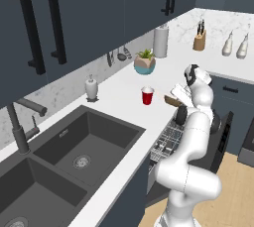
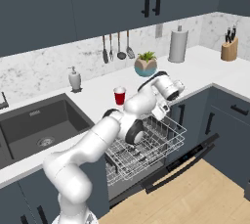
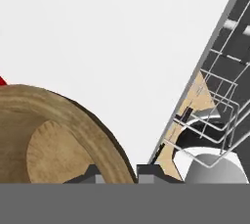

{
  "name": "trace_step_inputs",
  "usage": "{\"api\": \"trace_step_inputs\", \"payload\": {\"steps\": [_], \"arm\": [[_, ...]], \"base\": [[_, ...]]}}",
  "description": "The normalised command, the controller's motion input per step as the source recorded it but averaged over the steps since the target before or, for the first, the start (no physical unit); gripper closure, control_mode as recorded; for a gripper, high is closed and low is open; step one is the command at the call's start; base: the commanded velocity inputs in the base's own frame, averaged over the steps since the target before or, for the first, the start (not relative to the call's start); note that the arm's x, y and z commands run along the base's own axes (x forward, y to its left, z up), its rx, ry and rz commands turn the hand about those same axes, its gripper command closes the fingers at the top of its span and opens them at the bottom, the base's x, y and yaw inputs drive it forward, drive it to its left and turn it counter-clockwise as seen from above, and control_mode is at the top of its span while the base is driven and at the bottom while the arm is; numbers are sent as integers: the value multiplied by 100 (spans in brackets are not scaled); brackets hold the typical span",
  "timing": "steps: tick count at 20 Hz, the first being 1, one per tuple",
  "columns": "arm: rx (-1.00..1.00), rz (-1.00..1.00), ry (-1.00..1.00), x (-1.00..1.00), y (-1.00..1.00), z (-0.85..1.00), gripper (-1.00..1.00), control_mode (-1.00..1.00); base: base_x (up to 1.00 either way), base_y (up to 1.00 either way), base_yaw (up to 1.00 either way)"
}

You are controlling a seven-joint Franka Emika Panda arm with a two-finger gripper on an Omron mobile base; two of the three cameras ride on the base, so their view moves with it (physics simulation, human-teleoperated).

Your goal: Pick up the cup and bowl from the counter, place them in the dishwasher, and close the dishwasher door.

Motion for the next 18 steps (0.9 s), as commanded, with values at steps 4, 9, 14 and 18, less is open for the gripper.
{"api": "trace_step_inputs", "payload": {"steps": [4, 9, 14, 18], "arm": [[-12, 0, -70, -100, 0, -100, 100, -100], [-15, 0, -58, -100, 0, -70, 100, -100], [-23, 0, -44, -100, 0, -68, 100, -100], [-16, 0, -24, -100, 0, -25, 100, -100]], "base": [[0, 0, 0], [0, 0, 0], [0, 0, 0], [0, 0, 0]]}}
